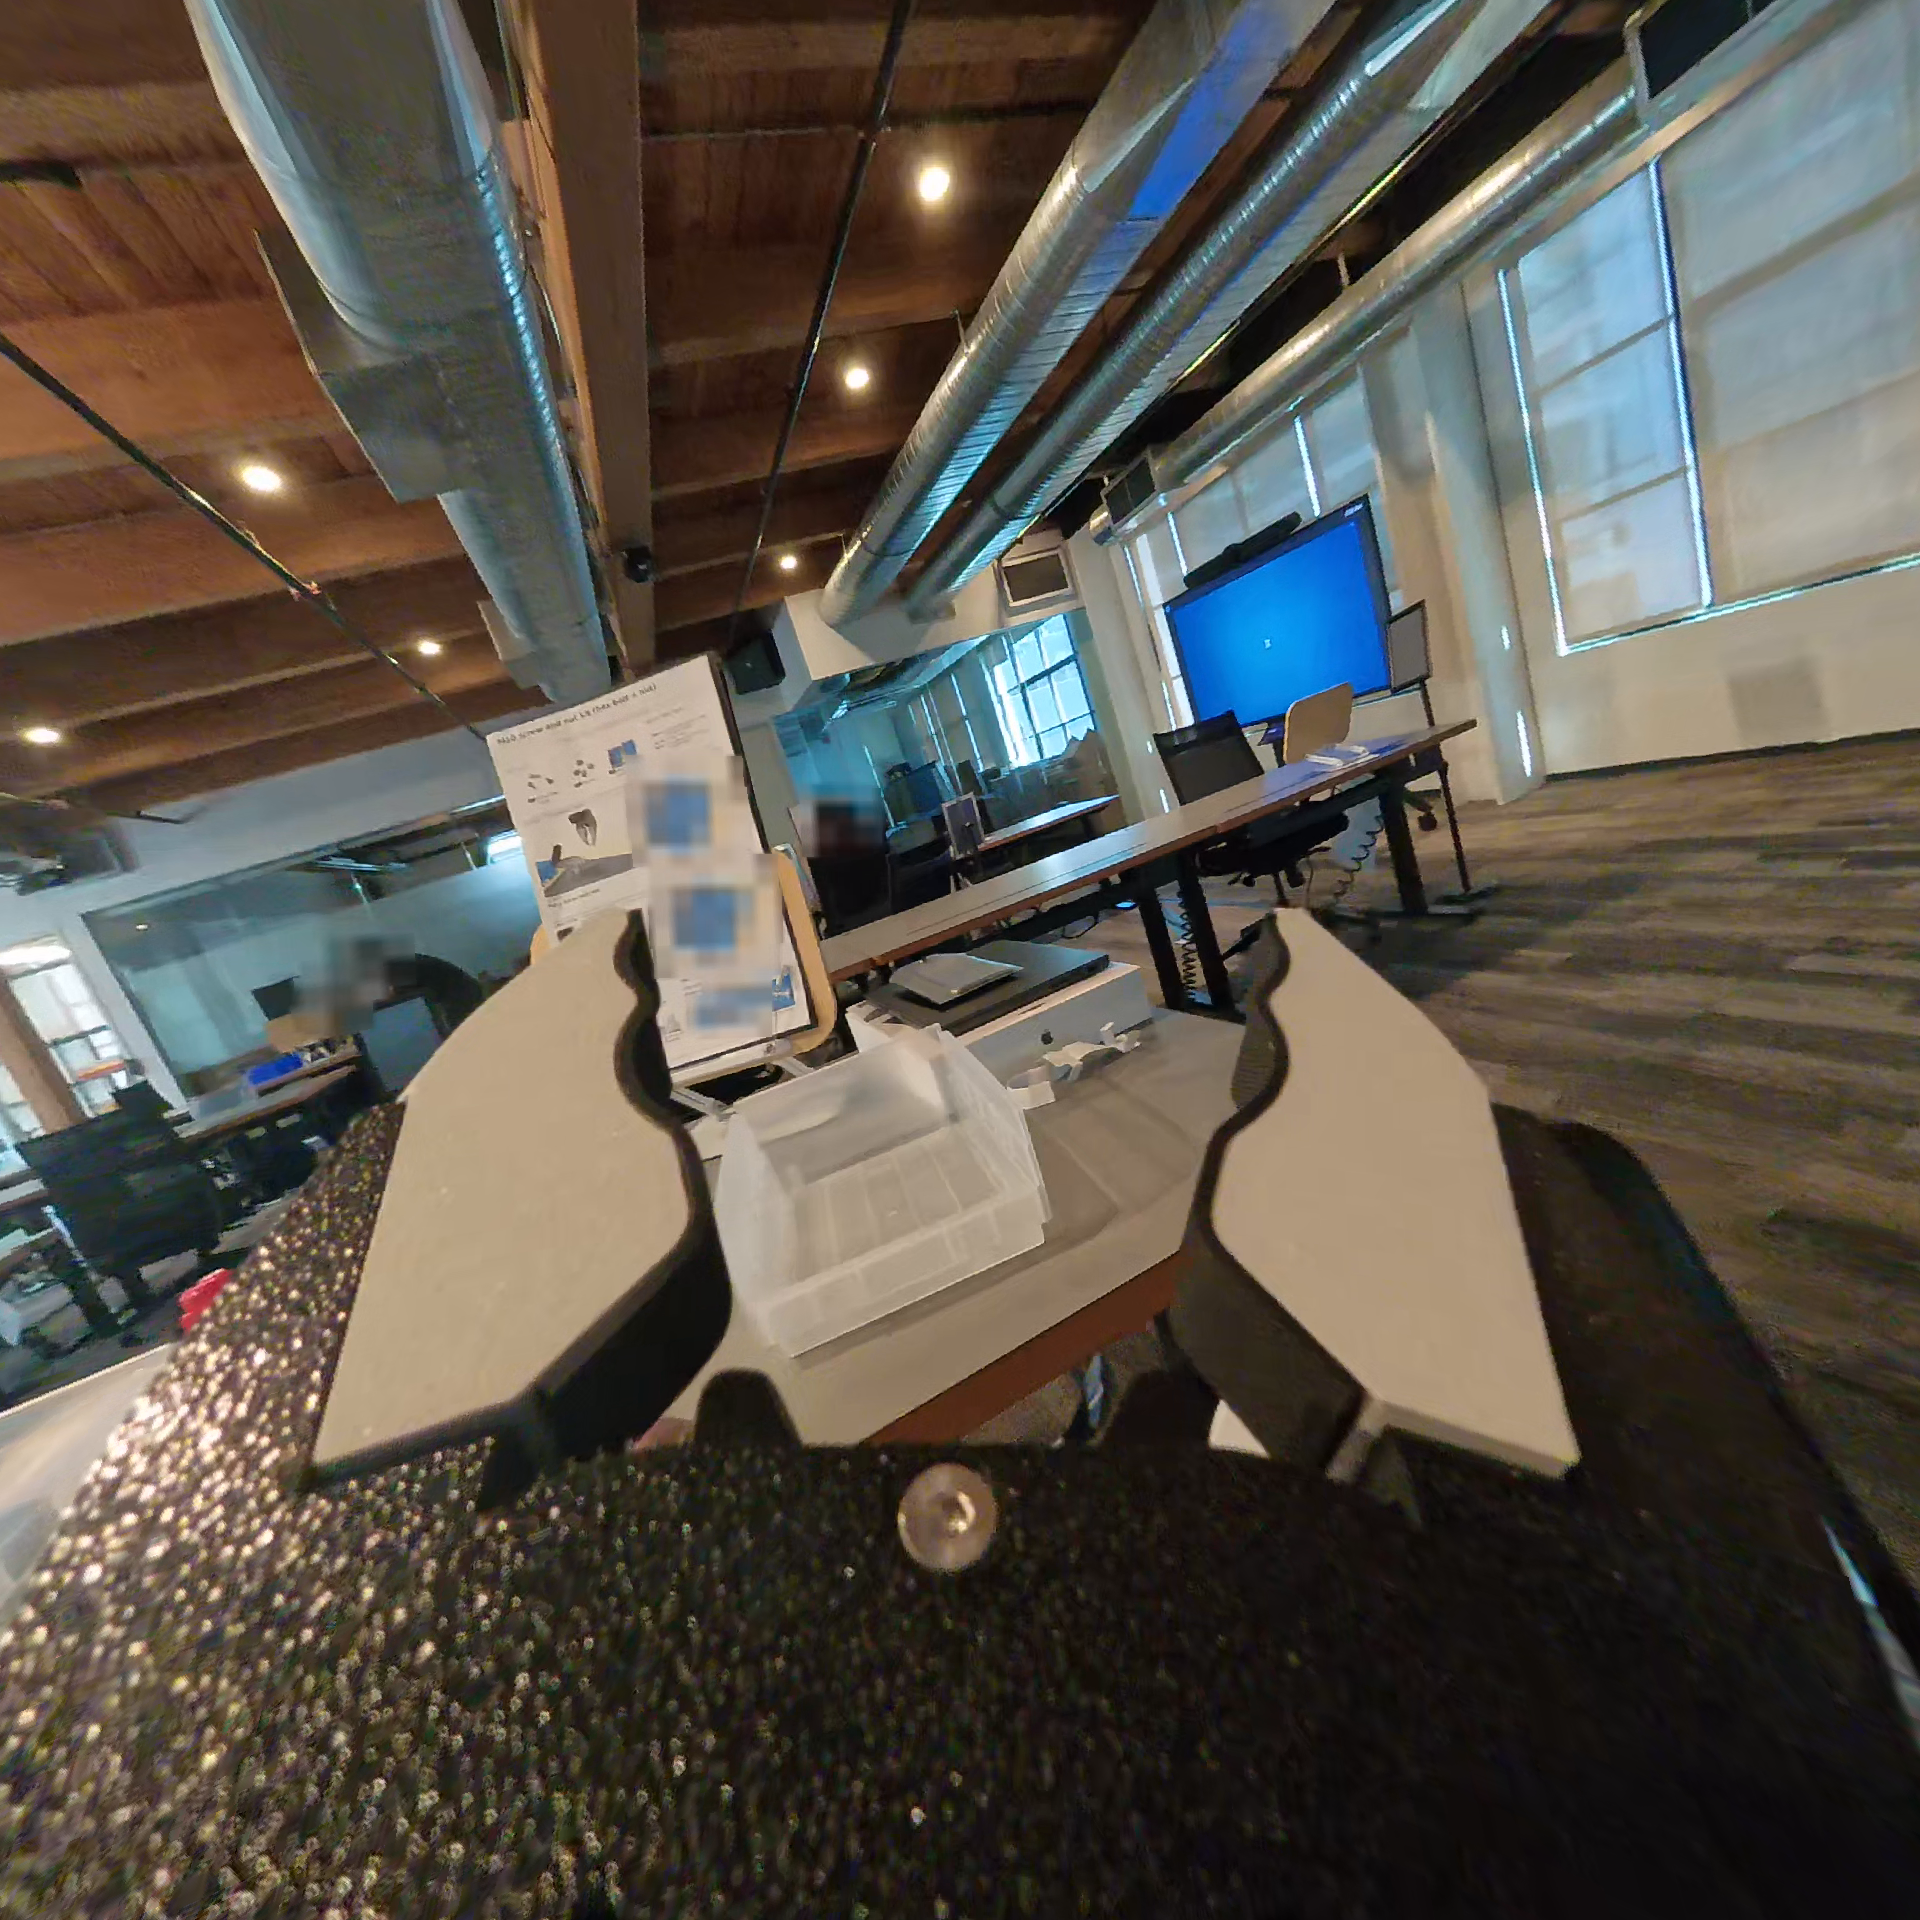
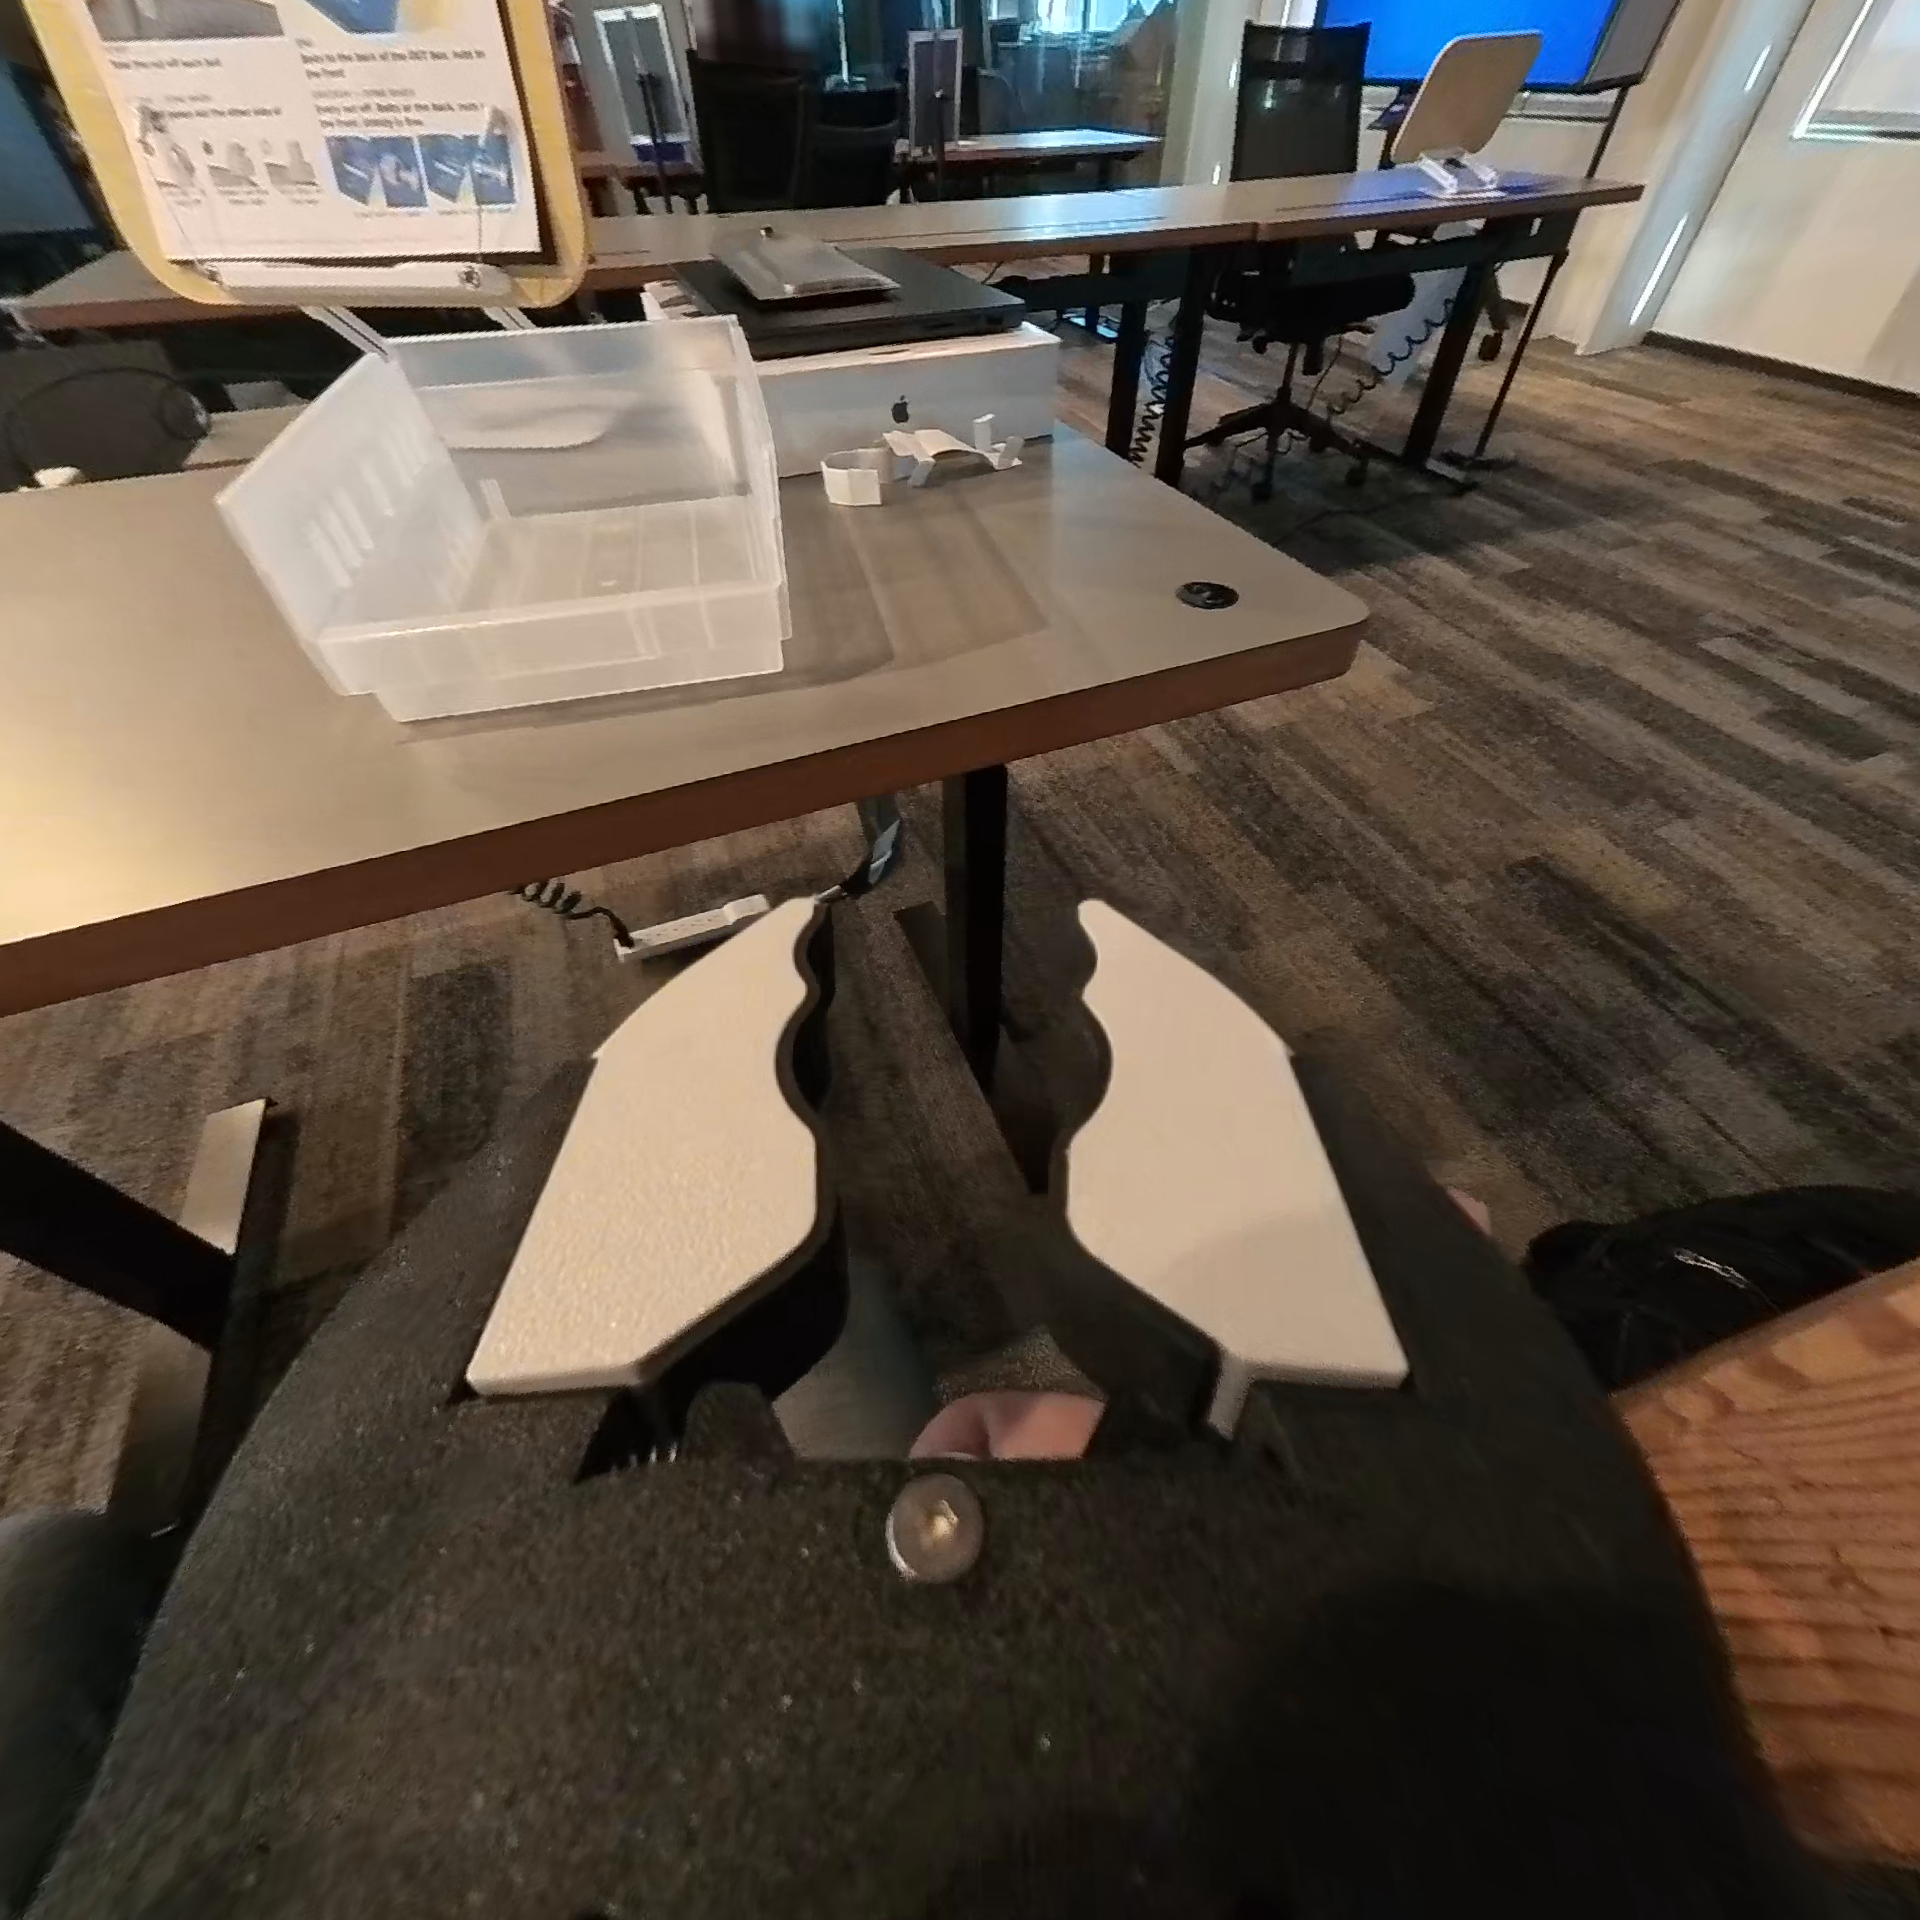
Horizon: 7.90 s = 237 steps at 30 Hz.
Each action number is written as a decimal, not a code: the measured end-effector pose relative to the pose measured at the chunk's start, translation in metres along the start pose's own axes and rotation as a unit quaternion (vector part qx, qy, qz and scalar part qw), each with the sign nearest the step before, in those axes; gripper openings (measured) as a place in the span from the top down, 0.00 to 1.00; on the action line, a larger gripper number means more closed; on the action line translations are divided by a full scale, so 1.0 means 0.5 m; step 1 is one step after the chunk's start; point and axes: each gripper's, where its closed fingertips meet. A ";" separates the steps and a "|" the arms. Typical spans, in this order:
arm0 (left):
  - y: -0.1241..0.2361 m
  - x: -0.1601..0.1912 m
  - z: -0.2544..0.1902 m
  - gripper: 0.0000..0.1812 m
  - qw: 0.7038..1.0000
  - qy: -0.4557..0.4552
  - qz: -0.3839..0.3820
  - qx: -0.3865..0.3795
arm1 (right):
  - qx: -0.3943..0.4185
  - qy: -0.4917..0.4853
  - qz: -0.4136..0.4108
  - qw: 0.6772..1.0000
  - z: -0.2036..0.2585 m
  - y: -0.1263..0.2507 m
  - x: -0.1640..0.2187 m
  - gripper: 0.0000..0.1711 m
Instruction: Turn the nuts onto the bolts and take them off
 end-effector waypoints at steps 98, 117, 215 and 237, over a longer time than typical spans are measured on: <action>0.054 0.063 0.248 0.36 0.990 0.134 0.000 0.051 | -0.479 0.015 -0.282 0.831 0.257 0.417 -0.004 0.89; -0.062 0.283 0.239 0.35 0.925 0.334 0.134 0.118 | -0.478 0.006 -0.272 0.835 0.254 0.407 -0.009 0.51; -0.143 0.375 0.606 0.33 0.972 0.107 0.171 0.119 | -0.289 0.194 -0.037 0.937 0.437 -0.077 -0.114 0.43; -0.306 0.559 0.586 0.39 0.921 0.031 0.308 0.237 | -0.302 0.257 0.069 0.915 0.487 -0.235 -0.175 0.54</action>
Point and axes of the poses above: each gripper's, where its closed fingertips meet, y back along the fingers, x out of its underside, z = x × y across the jaws, and after that the axes turned 13 degrees about z, right-handed
